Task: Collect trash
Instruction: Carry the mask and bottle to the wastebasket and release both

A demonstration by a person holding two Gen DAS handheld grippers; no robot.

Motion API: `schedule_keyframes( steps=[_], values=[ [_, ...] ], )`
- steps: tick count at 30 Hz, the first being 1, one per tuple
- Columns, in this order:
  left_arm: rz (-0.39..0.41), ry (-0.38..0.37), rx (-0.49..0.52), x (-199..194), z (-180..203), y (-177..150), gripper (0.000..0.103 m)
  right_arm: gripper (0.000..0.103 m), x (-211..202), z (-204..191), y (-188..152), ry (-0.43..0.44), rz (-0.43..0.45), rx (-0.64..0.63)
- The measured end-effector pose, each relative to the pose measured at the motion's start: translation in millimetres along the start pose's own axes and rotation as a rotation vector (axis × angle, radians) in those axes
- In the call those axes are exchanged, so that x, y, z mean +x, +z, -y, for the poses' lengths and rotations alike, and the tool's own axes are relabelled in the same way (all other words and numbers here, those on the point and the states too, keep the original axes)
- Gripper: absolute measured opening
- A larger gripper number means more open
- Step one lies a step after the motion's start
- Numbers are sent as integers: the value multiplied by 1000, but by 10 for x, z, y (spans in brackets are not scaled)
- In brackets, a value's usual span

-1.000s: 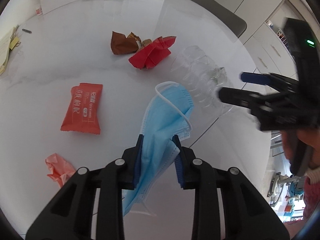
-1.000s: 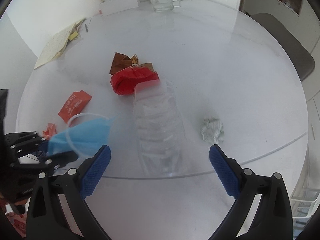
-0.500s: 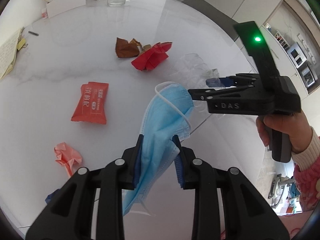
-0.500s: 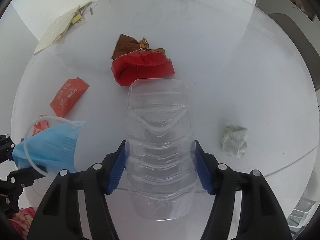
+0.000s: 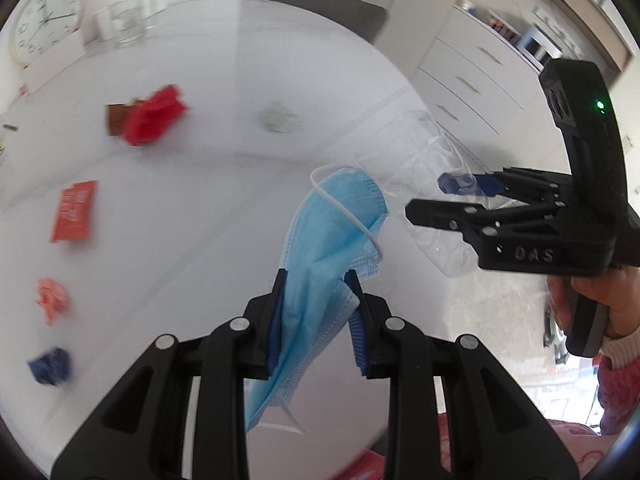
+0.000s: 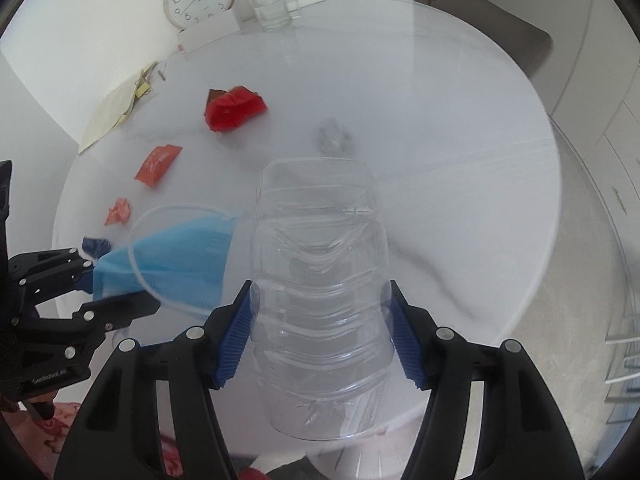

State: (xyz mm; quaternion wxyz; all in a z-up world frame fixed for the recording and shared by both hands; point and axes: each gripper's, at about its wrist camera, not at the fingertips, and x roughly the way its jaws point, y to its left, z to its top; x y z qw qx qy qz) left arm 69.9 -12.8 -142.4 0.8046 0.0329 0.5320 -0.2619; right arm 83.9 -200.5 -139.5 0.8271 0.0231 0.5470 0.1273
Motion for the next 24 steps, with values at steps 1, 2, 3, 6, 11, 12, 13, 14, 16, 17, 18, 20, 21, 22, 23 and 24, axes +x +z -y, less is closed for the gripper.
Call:
schedule_keyframes(
  steps=[1, 2, 3, 6, 11, 12, 13, 14, 16, 17, 18, 20, 21, 22, 23, 24],
  values=[
    [0, 0, 7, 19, 122, -38, 28, 64, -44, 60, -91, -2, -3, 4],
    [-1, 1, 12, 42, 241, -78, 28, 64, -120, 165, -231, -4, -8, 8],
    [-10, -2, 16, 87, 389, -132, 28, 64, -170, 242, -329, -6, -13, 10],
    [-39, -12, 17, 220, 723, -271, 28, 64, -290, 482, -628, -6, -26, 25],
    [-82, -29, 7, 435, 1204, -503, 28, 64, -413, 773, -1000, 1, -53, 21],
    [-95, -32, 4, 489, 1288, -548, 28, 64, -430, 820, -1067, 5, -60, 13],
    [-102, -32, 2, 532, 1335, -572, 28, 64, -434, 840, -1102, 6, -65, 7],
    [-108, -34, 1, 567, 1393, -604, 28, 64, -442, 865, -1142, 7, -67, 1],
    [-126, -41, -1, 658, 1511, -664, 28, 64, -462, 920, -1223, 11, -74, -12],
    [-130, -42, -1, 685, 1528, -676, 28, 64, -474, 946, -1262, 13, -75, -17],
    [-137, -42, -3, 724, 1584, -704, 28, 64, -486, 968, -1293, 14, -76, -19],
    [-147, -46, -11, 792, 1636, -726, 28, 64, -509, 1011, -1356, 13, -76, -26],
    [-149, -47, -12, 793, 1671, -725, 28, 64, -513, 1026, -1370, 13, -78, -28],
    [-153, -48, -12, 816, 1696, -735, 28, 64, -517, 1040, -1388, 13, -78, -29],
    [-157, -47, -11, 828, 1714, -745, 28, 64, -520, 1052, -1404, 13, -79, -29],
    [-160, -42, -9, 842, 1733, -755, 29, 64, -526, 1074, -1434, 10, -81, -27]
  ],
)
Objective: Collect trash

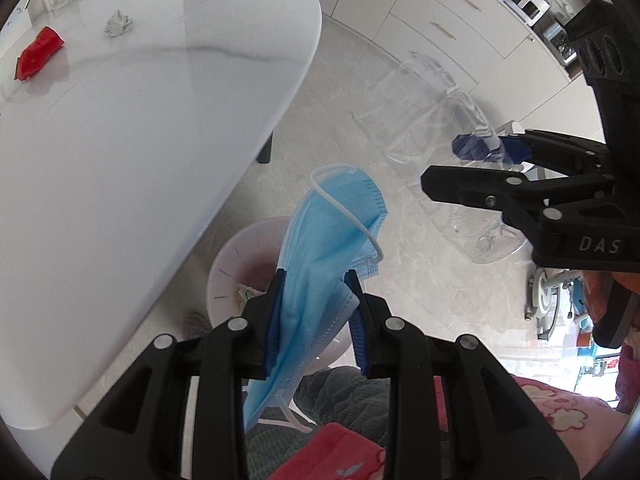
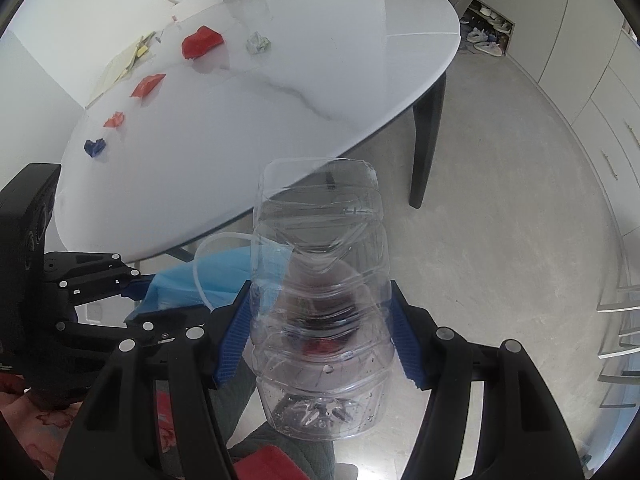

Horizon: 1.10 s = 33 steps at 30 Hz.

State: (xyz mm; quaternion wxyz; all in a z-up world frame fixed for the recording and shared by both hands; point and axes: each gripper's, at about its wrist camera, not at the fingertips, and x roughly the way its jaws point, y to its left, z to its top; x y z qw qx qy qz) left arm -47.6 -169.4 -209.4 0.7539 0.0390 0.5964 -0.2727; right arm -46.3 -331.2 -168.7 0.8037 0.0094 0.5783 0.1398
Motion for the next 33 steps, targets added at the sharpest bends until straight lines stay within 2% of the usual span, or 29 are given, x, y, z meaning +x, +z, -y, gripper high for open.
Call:
schedule_keyframes(
  steps=[1, 2, 3, 8, 10, 13, 23, 24, 25, 27, 33],
  values=[
    [-3, 0, 2, 8, 17, -12, 39, 64, -3, 20, -18, -1, 0, 2],
    [-7, 6, 4, 13, 27, -14, 54, 64, -6, 37, -34, -1, 0, 5],
    [-7, 25, 8, 10, 37, -24, 60, 64, -12, 51, -54, -2, 2, 11],
    [17, 66, 25, -36, 132, -61, 77, 64, -28, 81, -114, -2, 12, 26],
    [29, 84, 27, -85, 126, -65, 78, 64, -26, 62, -125, 0, 14, 29],
    [33, 112, 9, -148, 85, -59, 88, 64, -31, 44, -162, 7, 14, 31],
    [80, 159, -58, -347, -38, -140, 90, 65, 51, -159, -265, 42, -15, -13],
    [81, 163, -64, -363, -60, -154, 90, 72, 75, -198, -274, 37, -25, -23],
    [83, 166, -68, -377, -77, -168, 90, 88, 84, -224, -280, 21, -28, -26],
    [85, 169, -76, -399, -121, -194, 90, 98, 80, -269, -296, -27, -17, -33],
    [95, 179, -81, -485, -202, -227, 90, 98, 63, -289, -243, -35, -12, -23]
  ],
)
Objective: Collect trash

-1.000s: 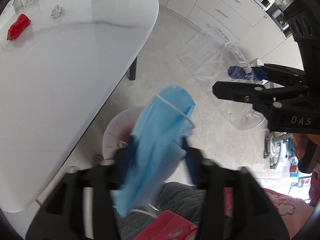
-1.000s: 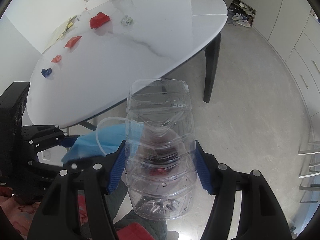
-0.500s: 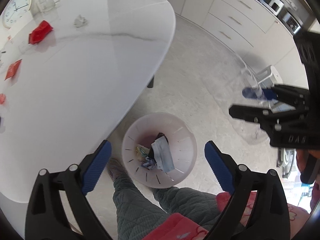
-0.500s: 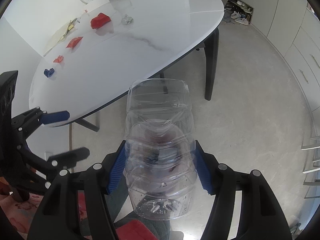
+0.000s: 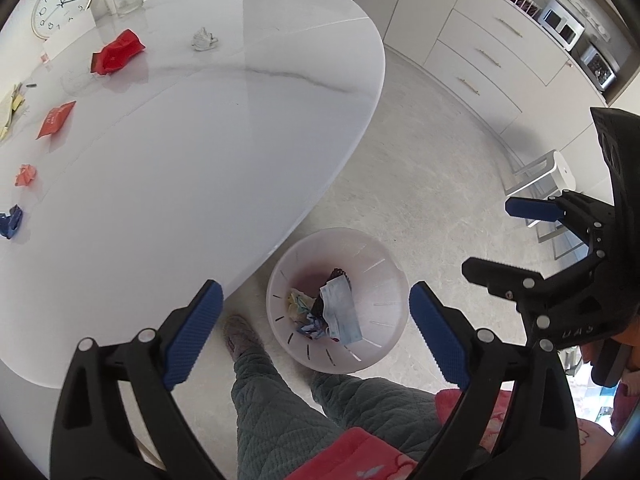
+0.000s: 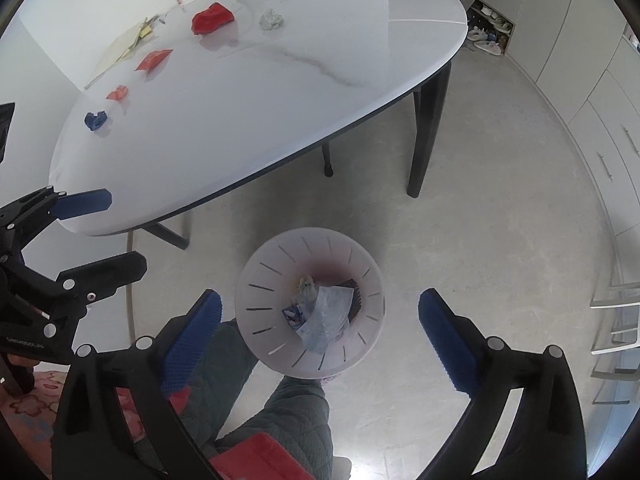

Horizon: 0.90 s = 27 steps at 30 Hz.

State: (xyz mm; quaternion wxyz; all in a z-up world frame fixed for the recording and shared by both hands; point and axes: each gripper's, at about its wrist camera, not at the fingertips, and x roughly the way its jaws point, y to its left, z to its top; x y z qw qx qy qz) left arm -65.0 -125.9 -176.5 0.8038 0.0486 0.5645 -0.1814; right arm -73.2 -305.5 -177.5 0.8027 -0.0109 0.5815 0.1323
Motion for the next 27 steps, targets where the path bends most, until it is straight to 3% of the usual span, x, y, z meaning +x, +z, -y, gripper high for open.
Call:
schedule_keyframes(
  steps=[27],
  values=[
    [58, 83, -105, -338, -748, 215, 90, 98, 20, -516, 799, 43, 53, -67]
  ],
)
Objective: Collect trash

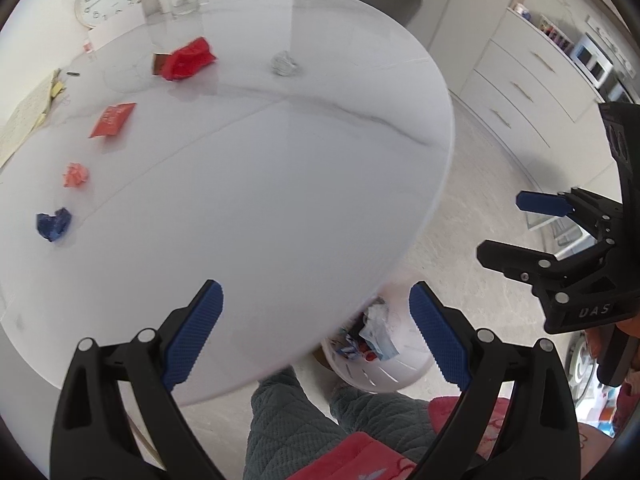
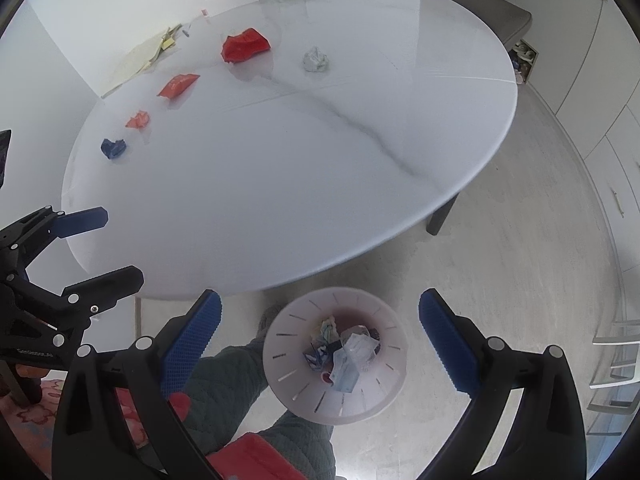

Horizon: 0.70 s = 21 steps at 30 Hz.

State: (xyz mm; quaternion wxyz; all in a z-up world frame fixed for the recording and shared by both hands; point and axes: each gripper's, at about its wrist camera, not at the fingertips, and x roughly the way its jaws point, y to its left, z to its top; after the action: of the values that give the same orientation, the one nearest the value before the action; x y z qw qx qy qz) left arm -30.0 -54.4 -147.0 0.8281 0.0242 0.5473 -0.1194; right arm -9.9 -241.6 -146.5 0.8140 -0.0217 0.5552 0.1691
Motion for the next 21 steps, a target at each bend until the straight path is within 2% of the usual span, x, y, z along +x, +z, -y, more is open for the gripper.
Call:
schedule_keyframes(
  steps=[5, 14, 18, 21],
  values=[
    [22, 41, -54, -53, -432, 138, 90, 100, 76, -207, 297, 25, 27, 1],
    [59, 177, -232, -81, -1673, 264, 90, 100, 433, -825, 853, 76, 17, -58],
    [80, 246, -305, -6, -2268, 254, 90, 100, 632, -1140, 1106, 97, 2, -89],
    [81, 265, -329, 108, -2587, 260, 90, 100, 773, -1339, 1272, 109, -11, -104]
  ],
)
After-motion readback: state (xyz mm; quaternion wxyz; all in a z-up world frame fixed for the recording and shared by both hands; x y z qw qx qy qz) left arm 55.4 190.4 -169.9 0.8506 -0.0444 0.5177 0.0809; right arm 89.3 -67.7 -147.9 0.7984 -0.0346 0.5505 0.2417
